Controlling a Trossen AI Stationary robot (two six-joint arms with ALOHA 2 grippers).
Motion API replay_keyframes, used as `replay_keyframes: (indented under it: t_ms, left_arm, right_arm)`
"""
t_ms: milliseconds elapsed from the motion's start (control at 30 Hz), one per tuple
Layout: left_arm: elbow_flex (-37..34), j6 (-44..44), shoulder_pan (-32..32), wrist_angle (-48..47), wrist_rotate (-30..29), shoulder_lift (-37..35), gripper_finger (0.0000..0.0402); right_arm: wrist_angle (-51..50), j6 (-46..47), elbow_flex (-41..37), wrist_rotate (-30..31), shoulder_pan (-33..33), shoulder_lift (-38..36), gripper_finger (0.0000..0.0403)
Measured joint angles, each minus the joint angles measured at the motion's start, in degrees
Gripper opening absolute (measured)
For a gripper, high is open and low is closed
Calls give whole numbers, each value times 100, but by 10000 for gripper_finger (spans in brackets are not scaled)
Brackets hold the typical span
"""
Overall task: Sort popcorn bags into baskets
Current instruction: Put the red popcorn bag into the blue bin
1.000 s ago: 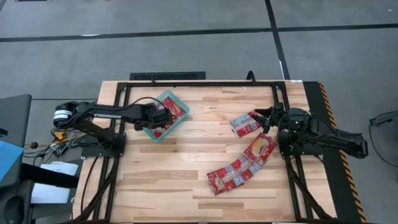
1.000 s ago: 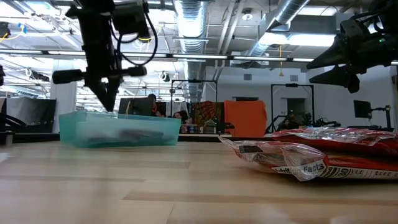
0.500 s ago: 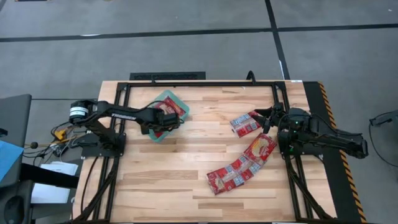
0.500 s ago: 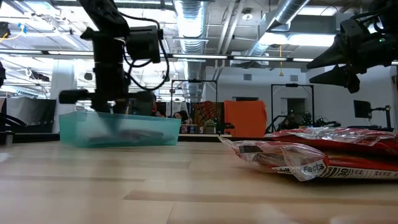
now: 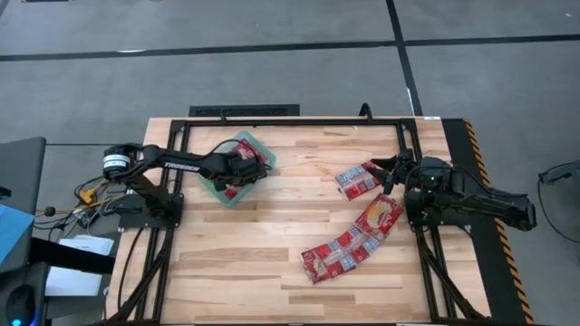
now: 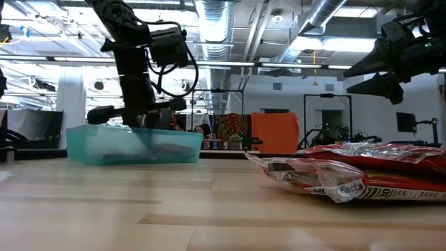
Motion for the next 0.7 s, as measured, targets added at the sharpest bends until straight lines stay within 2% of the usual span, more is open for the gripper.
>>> replay_keyframes:
  t_ms: [167, 467, 600, 700]
  left_arm:
    - [225, 423, 6, -112, 263, -62, 0]
    - [1254, 1663, 3, -1200, 325, -467, 0]
    - [1629, 2226, -32, -799, 296, -481, 16]
    - [1682, 2719, -88, 302, 151, -416, 52]
  right_arm:
    - [-1, -2, 0, -1, -2, 0, 270]
    - [-32, -25, 0, 12, -2, 0, 270]
    - [-46, -59, 0, 11, -2, 0, 270]
    - [-50, -55, 0, 13, -2, 0, 270]
